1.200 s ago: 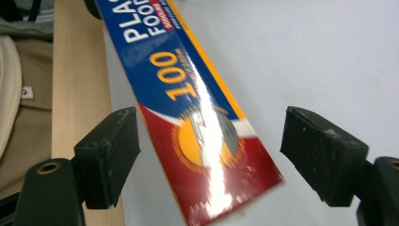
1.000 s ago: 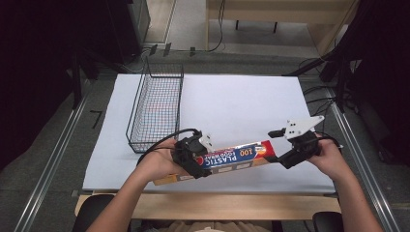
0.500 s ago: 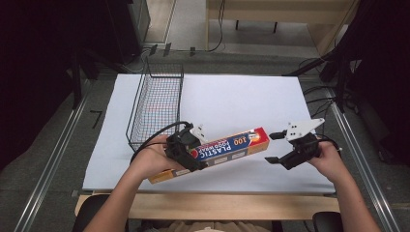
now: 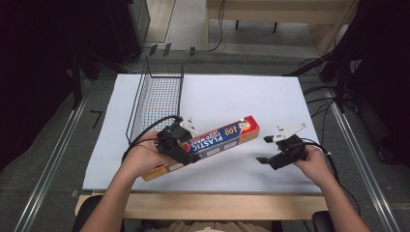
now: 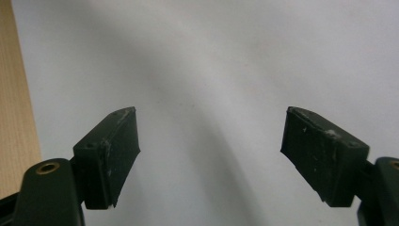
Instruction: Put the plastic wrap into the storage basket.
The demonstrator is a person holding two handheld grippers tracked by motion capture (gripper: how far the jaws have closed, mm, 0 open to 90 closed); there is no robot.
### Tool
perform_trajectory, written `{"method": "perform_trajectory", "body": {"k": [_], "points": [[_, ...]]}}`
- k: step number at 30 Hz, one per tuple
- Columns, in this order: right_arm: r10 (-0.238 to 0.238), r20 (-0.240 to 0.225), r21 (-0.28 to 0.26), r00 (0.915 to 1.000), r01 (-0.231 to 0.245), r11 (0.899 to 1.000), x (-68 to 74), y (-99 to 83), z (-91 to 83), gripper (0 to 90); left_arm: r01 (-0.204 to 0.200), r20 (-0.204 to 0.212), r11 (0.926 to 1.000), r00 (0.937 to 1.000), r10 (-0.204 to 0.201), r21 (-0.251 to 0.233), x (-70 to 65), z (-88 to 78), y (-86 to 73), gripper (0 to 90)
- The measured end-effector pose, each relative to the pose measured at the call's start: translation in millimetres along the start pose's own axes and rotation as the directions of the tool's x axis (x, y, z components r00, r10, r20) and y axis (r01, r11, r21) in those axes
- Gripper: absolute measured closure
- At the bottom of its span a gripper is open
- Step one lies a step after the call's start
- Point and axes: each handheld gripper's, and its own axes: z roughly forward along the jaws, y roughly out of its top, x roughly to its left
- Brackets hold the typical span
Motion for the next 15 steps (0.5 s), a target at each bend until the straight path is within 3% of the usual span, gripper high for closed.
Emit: {"method": "perform_trajectory", "body": {"k": [6,8,9,12,15], "points": [[0.013,0.011,0.036,0.9998,-0.014,0.999,0.1,-1.7,13.0,20.4,0.039,-0.026,0.9992,0.9989,-0.039,-0.011,6.5,-7.2,-2.8,39.5],[-0.002,0.017,0.069,0.9998,0.001,0.998,1.4,-2.2,18.5,20.4,0.076,-0.036,0.9969,0.9964,-0.077,-0.021,12.1,-11.6,-6.5,39.5],[-0.002,0.017,0.069,0.9998,0.001,0.998,1.4,-2.2,18.5,20.4,0.076,-0.036,0.9969,0.9964,-0.077,-0.021,12.1,-11.6,-6.5,39.5],[-0.020,0.042,0.080,0.9989,0.017,0.997,1.1,-2.6,18.7,20.4,0.113,-0.057,0.9930,0.9917,-0.115,-0.034,18.5,-16.3,-10.8,39.5],[-0.001,0.046,0.069,0.9989,-0.002,0.998,-1.8,-2.9,17.3,20.4,0.160,-0.075,0.9861,0.9838,-0.163,-0.046,26.2,-21.3,-15.4,39.6]]}}
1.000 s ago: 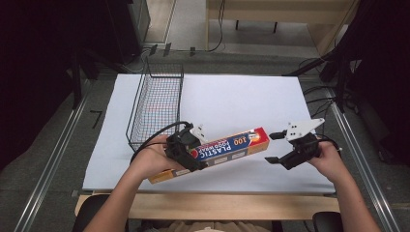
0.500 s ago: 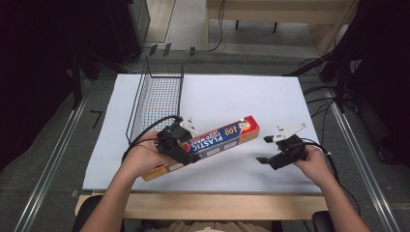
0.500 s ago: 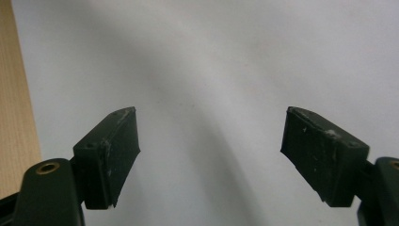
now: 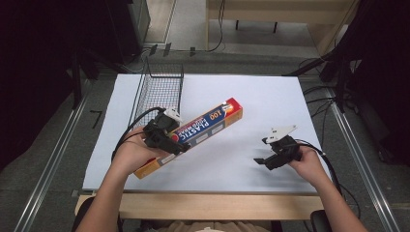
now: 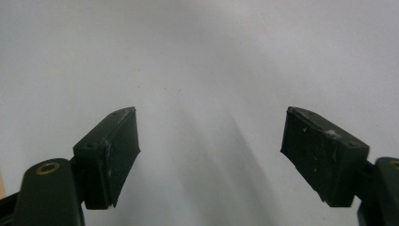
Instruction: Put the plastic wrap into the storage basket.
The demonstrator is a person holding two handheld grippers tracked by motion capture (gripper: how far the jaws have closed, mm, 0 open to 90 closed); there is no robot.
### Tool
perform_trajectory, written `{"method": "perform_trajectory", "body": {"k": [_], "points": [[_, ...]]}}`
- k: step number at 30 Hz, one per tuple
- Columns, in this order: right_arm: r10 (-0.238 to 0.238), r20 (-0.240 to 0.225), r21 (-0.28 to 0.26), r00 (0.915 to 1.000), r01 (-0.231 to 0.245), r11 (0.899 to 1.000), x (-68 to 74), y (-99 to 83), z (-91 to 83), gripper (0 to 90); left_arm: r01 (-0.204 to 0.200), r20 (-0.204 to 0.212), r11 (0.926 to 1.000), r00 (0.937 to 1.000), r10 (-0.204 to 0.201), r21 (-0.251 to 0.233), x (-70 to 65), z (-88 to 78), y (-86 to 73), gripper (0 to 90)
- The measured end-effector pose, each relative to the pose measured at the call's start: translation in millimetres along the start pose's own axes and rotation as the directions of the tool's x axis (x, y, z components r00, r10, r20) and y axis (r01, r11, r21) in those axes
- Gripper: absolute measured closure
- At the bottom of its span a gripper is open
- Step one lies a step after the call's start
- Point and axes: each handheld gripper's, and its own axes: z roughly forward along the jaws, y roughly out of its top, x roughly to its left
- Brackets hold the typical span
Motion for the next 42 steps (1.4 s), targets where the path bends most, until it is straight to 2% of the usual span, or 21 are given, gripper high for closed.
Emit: {"method": "perform_trajectory", "body": {"k": [1,4,7,17,19,20,24,26,27,30,31,33,34,35,36,37,38,40,41,42], "points": [[0.001,0.000,0.001,1.0000,-0.001,1.000,-0.3,-0.2,0.3,20.4,0.000,0.000,1.0000,1.0000,0.000,0.000,0.0,0.0,0.0,39.6],[-0.005,0.005,0.012,1.0000,0.005,1.000,-0.4,-0.7,1.4,20.4,0.058,-0.005,0.9983,0.9983,-0.058,0.006,10.8,-5.4,-4.9,39.5],[-0.008,-0.002,0.016,1.0000,0.008,1.000,-0.5,-1.2,1.8,20.4,0.098,-0.037,0.9952,0.9946,-0.097,0.005,17.1,-9.0,-7.5,39.5],[-0.006,0.002,0.017,1.0000,0.006,1.000,-0.7,-1.8,2.4,20.4,0.163,-0.051,0.9862,0.9851,-0.164,-0.031,32.8,-17.2,-12.8,39.4],[0.003,0.004,0.011,1.0000,-0.003,1.000,-1.4,-1.5,2.2,20.4,0.186,-0.060,0.9818,0.9803,-0.188,-0.040,37.4,-18.3,-13.4,39.5],[0.003,0.004,0.011,1.0000,-0.003,1.000,-1.4,-1.5,2.2,20.4,0.186,-0.060,0.9818,0.9803,-0.188,-0.040,37.4,-18.3,-13.4,39.5],[0.001,0.007,0.019,1.0000,-0.001,1.000,-1.3,-1.7,3.1,20.4,0.234,-0.086,0.9712,0.9676,-0.237,-0.043,48.2,-18.2,-12.9,39.5],[-0.003,0.008,0.015,1.0000,0.003,1.000,-1.9,-1.5,3.4,20.4,0.259,-0.110,0.9651,0.9589,-0.262,-0.040,53.0,-16.4,-11.6,39.5],[-0.003,0.008,0.015,1.0000,0.003,1.000,-1.9,-1.5,3.4,20.4,0.259,-0.110,0.9651,0.9589,-0.262,-0.040,53.0,-16.4,-11.6,39.5],[0.006,0.005,0.010,1.0000,-0.006,1.000,-2.7,-1.0,3.2,20.4,0.313,-0.134,0.9497,0.9404,-0.312,-0.021,63.6,-13.4,-8.7,39.4],[0.013,0.010,0.008,0.9999,-0.013,1.000,-3.1,-0.6,2.8,20.4,0.340,-0.148,0.9403,0.9291,-0.339,-0.022,67.5,-12.8,-6.3,39.4],[0.016,0.007,0.005,0.9999,-0.016,1.000,-3.8,-0.3,3.0,20.4,0.342,-0.155,0.9393,0.9270,-0.342,-0.025,69.5,-12.6,-4.7,39.4],[0.017,0.006,0.005,0.9998,-0.017,1.000,-3.9,-0.2,3.3,20.4,0.360,-0.148,0.9322,0.9206,-0.361,-0.037,75.0,-11.7,-1.4,39.4],[0.017,0.006,0.005,0.9998,-0.017,1.000,-3.9,-0.2,3.3,20.4,0.360,-0.148,0.9322,0.9206,-0.361,-0.037,75.0,-11.7,-1.4,39.4],[0.016,0.004,0.011,0.9999,-0.016,1.000,-3.6,0.0,4.4,20.4,0.373,-0.158,0.9268,0.9135,-0.375,-0.041,79.5,-10.2,3.0,39.4],[0.016,0.004,0.011,0.9999,-0.016,1.000,-3.6,0.0,4.4,20.4,0.373,-0.158,0.9268,0.9135,-0.375,-0.041,79.5,-10.2,3.0,39.5],[0.010,0.005,0.015,0.9999,-0.010,1.000,-3.3,0.3,5.2,20.4,0.378,-0.176,0.9253,0.9091,-0.377,-0.033,84.4,-8.6,7.5,39.5],[0.006,0.003,0.014,1.0000,-0.006,1.000,-3.5,0.4,5.6,20.4,0.379,-0.187,0.9250,0.9069,-0.377,-0.031,87.2,-7.4,10.2,39.5],[0.013,-0.004,0.014,0.9999,-0.013,1.000,-3.3,0.9,5.7,20.4,0.355,-0.204,0.9342,0.9125,-0.355,-0.037,90.8,-5.6,12.7,39.4],[0.015,-0.007,0.015,0.9999,-0.015,1.000,-2.8,1.0,5.7,20.4,0.361,-0.201,0.9317,0.9103,-0.362,-0.042,93.8,-5.4,13.5,39.5]]}}
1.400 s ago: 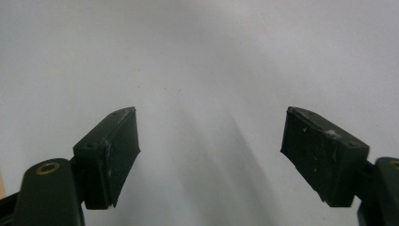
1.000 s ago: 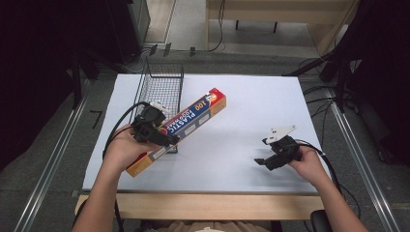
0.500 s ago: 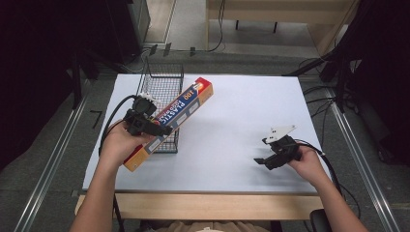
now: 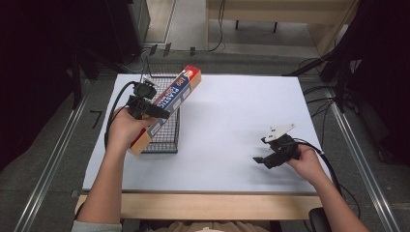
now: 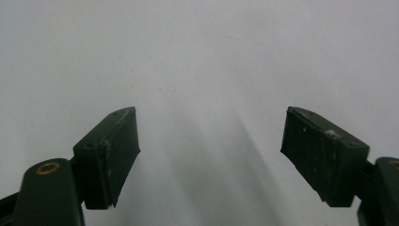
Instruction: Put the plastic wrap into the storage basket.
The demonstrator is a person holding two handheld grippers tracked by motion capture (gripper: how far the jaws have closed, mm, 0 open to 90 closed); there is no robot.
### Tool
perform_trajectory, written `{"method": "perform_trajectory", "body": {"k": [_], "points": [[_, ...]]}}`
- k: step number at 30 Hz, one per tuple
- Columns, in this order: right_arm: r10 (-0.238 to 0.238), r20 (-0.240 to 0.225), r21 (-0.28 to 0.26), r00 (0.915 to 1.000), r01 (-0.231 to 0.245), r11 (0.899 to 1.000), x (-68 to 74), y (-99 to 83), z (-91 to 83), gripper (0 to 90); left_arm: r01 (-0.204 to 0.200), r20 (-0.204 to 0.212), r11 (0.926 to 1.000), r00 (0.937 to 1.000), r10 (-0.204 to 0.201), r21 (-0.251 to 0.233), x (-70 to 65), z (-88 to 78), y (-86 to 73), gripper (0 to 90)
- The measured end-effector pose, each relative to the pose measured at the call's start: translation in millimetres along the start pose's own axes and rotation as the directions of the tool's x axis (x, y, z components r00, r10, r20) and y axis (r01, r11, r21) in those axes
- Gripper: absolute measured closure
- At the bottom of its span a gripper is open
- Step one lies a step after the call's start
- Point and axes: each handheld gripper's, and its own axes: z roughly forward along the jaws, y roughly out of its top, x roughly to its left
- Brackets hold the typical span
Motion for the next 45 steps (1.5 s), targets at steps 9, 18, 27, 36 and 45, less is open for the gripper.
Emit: {"method": "perform_trajectory", "body": {"k": [9,18,27,36,45], "points": [[-0.009,-0.004,0.010,1.0000,0.009,1.000,0.9,0.8,1.4,20.4,0.125,-0.074,0.9921,0.9896,-0.124,0.014,21.7,12.5,14.3,39.4],[-0.018,-0.004,0.022,0.9998,0.018,1.000,0.7,0.7,3.1,20.4,0.191,-0.112,0.9816,0.9754,-0.190,-0.002,25.8,24.5,22.9,39.4],[-0.024,-0.009,0.028,0.9997,0.024,0.999,2.0,0.7,3.5,20.4,0.225,-0.201,0.9744,0.9541,-0.222,-0.008,27.1,37.6,33.1,39.4],[-0.031,-0.013,0.039,0.9995,0.031,0.999,2.7,0.6,4.7,20.4,0.303,-0.231,0.9530,0.9276,-0.294,0.005,34.0,58.9,34.6,39.0],[-0.029,-0.017,0.033,0.9994,0.030,0.999,1.8,1.2,5.0,20.4,0.286,-0.257,0.9568,0.9295,-0.264,0.051,28.0,82.5,37.0,38.7]]}}
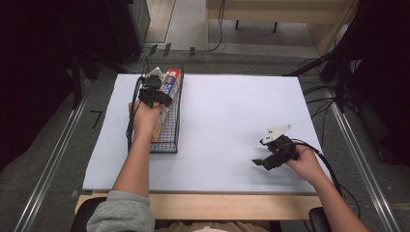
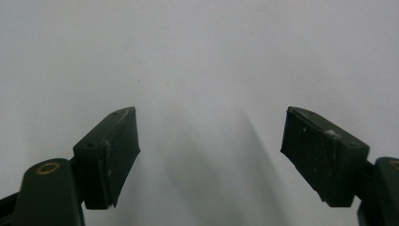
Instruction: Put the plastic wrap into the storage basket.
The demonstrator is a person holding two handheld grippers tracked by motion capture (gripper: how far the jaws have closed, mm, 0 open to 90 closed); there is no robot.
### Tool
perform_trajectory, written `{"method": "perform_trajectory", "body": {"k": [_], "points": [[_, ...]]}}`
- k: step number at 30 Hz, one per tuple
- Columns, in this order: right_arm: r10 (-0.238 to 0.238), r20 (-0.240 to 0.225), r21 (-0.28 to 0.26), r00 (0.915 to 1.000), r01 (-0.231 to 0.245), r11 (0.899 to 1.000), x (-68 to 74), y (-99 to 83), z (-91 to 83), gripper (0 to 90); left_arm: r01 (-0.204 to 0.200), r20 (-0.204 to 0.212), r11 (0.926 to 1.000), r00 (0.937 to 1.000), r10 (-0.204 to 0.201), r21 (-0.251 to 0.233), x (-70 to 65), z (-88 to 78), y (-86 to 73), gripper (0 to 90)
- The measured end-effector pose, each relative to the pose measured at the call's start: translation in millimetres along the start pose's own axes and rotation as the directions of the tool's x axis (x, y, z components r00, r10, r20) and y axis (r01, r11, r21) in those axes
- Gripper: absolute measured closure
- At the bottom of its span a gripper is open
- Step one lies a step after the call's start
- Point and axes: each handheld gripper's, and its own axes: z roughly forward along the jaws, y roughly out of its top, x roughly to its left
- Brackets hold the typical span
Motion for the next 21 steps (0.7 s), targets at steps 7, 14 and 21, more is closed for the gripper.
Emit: {"method": "perform_trajectory", "body": {"k": [7,14,21], "points": [[-0.002,-0.002,-0.002,1.0000,0.002,1.000,0.0,0.4,0.0,20.4,0.005,0.008,0.9999,0.9999,-0.005,-0.010,-3.4,1.0,-0.4,38.4],[-0.001,0.000,0.004,1.0000,0.001,1.000,2.4,0.1,-0.9,20.4,-0.005,0.039,0.9993,0.9992,0.003,0.038,-8.3,11.9,-2.9,37.0],[-0.005,0.003,0.005,1.0000,0.005,1.000,2.5,-1.5,-1.8,20.4,0.022,0.092,0.9986,0.9954,-0.026,0.047,-4.1,17.8,-6.6,36.3]]}}
